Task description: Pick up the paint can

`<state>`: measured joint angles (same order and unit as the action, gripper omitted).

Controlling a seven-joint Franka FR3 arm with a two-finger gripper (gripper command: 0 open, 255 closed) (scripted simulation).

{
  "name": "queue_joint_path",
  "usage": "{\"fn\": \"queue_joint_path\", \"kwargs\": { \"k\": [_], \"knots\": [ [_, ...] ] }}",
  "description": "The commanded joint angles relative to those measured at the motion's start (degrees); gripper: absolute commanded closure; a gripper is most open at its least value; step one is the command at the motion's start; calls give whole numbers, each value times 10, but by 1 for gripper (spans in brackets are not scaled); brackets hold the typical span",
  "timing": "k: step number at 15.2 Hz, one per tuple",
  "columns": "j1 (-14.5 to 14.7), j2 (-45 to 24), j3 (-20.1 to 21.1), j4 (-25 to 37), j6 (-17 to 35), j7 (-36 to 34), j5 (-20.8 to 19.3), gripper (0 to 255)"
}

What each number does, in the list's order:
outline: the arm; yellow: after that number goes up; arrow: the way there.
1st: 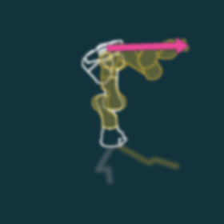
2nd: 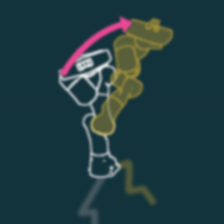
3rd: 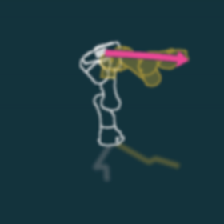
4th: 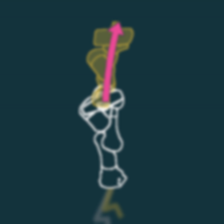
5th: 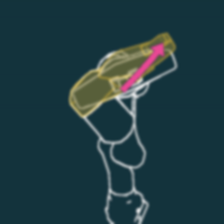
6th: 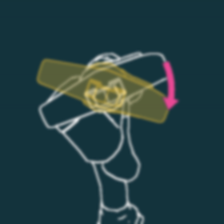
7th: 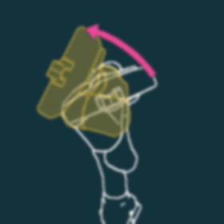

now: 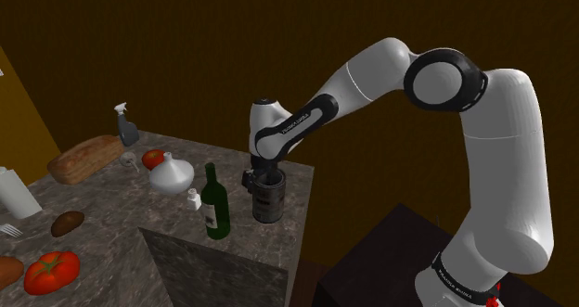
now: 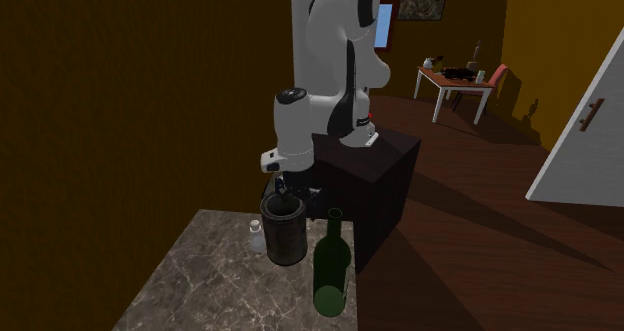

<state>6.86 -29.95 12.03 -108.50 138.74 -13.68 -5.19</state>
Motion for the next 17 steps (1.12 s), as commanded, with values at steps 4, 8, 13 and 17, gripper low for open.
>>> {"fn": "queue_joint_path", "kwargs": {
  "k": [4,8,13,17],
  "knots": [
    [2,-14,-2,-2,15,-2,-3,255],
    [2,-13,-2,-2,15,-2,-3,255],
    [2,-14,-3,-1,16,-2,-4,255],
    [-1,8,1,-1,-6,0,2,255]
  ]
}}
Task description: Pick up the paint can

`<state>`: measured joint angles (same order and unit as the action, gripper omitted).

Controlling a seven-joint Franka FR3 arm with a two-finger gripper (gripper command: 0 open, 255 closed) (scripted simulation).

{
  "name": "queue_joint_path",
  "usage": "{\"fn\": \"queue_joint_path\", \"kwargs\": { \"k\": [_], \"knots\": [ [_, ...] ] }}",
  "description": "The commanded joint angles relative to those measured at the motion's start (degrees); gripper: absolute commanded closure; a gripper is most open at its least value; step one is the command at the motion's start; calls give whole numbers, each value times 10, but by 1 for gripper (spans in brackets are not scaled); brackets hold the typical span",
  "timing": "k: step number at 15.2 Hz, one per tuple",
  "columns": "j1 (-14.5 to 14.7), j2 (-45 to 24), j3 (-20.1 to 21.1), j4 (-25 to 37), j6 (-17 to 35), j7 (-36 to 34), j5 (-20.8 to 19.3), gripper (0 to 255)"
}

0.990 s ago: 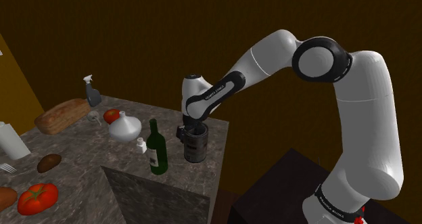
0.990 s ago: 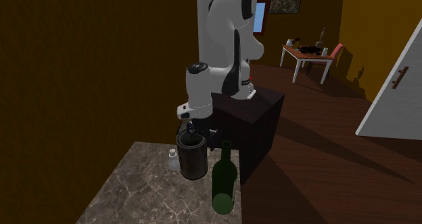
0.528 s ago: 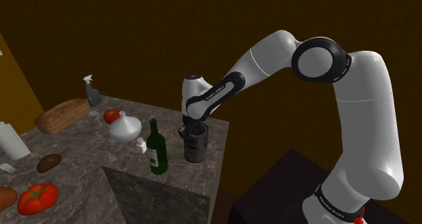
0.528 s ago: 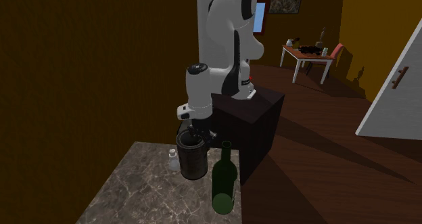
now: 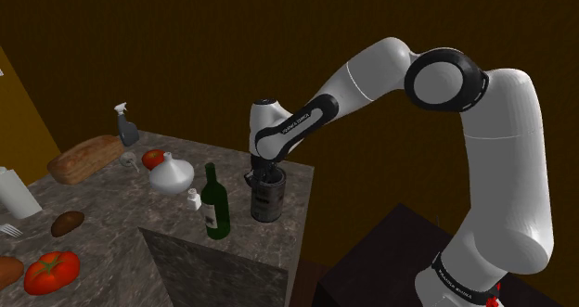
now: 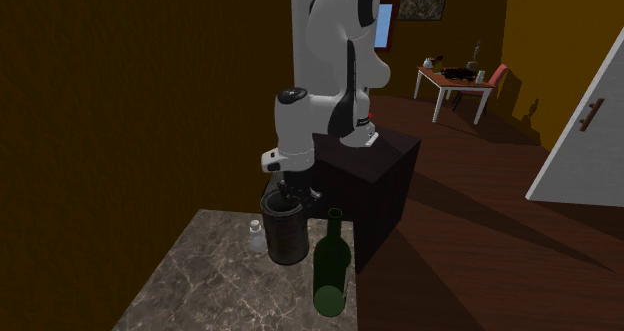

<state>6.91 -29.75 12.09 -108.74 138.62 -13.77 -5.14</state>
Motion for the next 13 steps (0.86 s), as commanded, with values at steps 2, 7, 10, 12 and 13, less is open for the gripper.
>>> {"fn": "queue_joint_path", "kwargs": {
  "k": [2,7,10,12,13],
  "knots": [
    [-3,16,3,2,-16,2,4,255],
    [-6,42,7,6,-46,6,11,255],
    [-7,56,9,10,-64,8,14,255],
    [-8,61,10,12,-71,8,16,255],
    [-8,61,10,12,-71,8,16,255]
  ]
}}
